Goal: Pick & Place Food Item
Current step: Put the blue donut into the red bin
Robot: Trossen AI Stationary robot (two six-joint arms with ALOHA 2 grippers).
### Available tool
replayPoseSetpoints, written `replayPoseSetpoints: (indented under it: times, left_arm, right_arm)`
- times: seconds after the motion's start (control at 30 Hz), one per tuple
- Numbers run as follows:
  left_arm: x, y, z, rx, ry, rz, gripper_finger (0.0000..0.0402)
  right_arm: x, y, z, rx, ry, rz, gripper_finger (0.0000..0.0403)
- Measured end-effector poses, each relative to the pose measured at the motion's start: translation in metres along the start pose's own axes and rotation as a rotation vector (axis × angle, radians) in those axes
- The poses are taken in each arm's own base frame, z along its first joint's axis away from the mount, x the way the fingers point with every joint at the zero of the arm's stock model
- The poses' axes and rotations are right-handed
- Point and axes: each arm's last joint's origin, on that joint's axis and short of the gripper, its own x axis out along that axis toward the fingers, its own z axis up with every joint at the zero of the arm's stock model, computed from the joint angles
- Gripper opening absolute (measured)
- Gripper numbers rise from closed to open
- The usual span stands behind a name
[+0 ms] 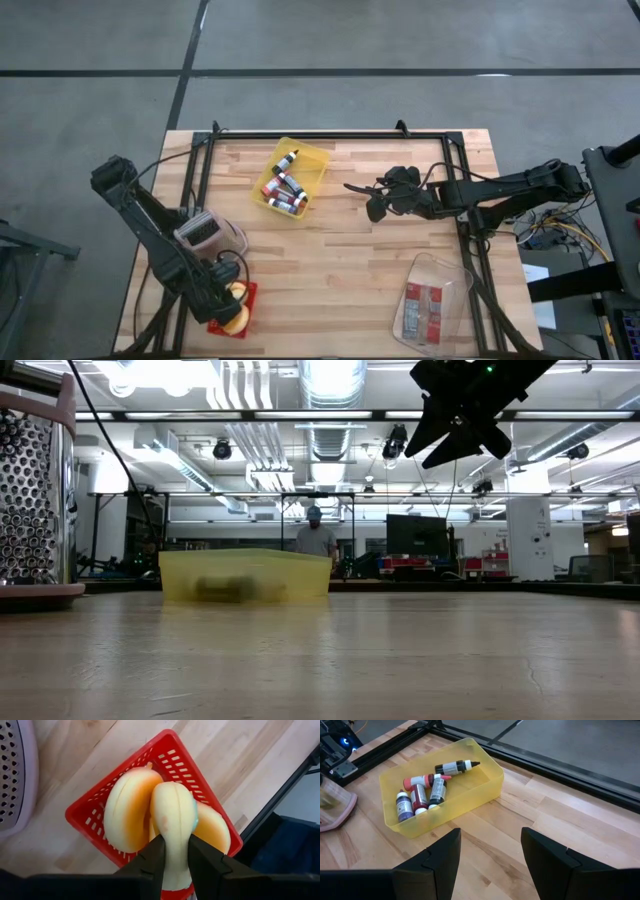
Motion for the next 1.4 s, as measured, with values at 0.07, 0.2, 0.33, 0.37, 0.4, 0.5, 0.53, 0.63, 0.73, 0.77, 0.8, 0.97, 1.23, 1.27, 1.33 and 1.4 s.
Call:
replayPoseSetpoints:
  times: [0.07,0.2,0.33,0.37,0.4,0.5,0.53,0.63,0.73,0.77,0.8,0.97,1.23,1.27,1.33,1.4]
  left_arm:
    - [0.0000,0.0003,0.0000,-0.004,0.000,0.004,0.0081]
    - [0.0001,0.0003,0.0000,-0.011,0.000,0.004,0.0081]
    - [0.0001,0.0003,0.0002,-0.011,0.000,0.004,0.0081]
    - [0.0001,0.0003,0.0002,-0.013,0.000,0.004,0.0082]
    - [0.0001,0.0003,0.0002,-0.015,0.000,0.004,0.0085]
    - [0.0001,0.0003,0.0002,-0.016,0.000,0.003,0.0103]
    - [0.0001,0.0001,0.0002,-0.018,0.000,0.002,0.0112]
    - [0.0001,-0.0002,0.0002,-0.019,0.000,-0.001,0.0144]
    - [0.0001,-0.0004,0.0001,-0.019,0.000,-0.003,0.0177]
    - [0.0001,-0.0004,0.0001,-0.019,0.000,-0.004,0.0187]
    - [0.0001,-0.0004,0.0001,-0.020,0.000,-0.003,0.0197]
    - [0.0009,0.0002,0.0001,-0.038,0.000,-0.001,0.0236]
    - [0.0021,0.0013,0.0001,-0.041,-0.001,0.005,0.0278]
    - [0.0021,0.0013,0.0001,-0.041,-0.001,0.005,0.0281]
    - [0.0021,0.0013,0.0001,-0.041,-0.001,0.005,0.0286]
    - [0.0021,0.0012,0.0001,-0.041,-0.001,0.004,0.0287]
  right_arm:
    - [0.0000,0.0001,-0.0001,0.000,0.000,0.000,0.0203]
    - [0.0000,0.0001,-0.0001,-0.001,0.000,0.000,0.0203]
    - [0.0001,0.0000,-0.0001,-0.001,0.000,0.000,0.0203]
    - [0.0001,0.0000,-0.0001,0.000,0.000,0.000,0.0203]
    - [0.0000,0.0001,-0.0001,0.000,0.000,0.000,0.0203]
    - [0.0001,0.0000,-0.0001,0.000,0.000,0.000,0.0203]
    - [0.0000,0.0001,-0.0001,0.000,0.000,0.000,0.0203]
    - [0.0000,0.0001,-0.0001,-0.001,0.001,0.000,0.0203]
    - [0.0001,0.0000,-0.0001,0.000,0.000,0.000,0.0203]
    - [0.0001,0.0000,-0.0001,-0.001,0.000,0.000,0.0203]
    - [0.0001,0.0000,-0.0001,0.000,0.000,0.000,0.0203]
    - [0.0000,0.0001,-0.0001,0.000,0.001,0.000,0.0203]
    - [0.0001,0.0000,-0.0001,-0.001,0.000,0.000,0.0203]
    - [0.0000,0.0001,-0.0001,-0.001,0.001,0.000,0.0203]
    - [0.0001,0.0001,-0.0001,0.000,0.000,0.000,0.0203]
    - [-0.0001,0.0001,0.0000,0.000,0.000,0.001,0.0203]
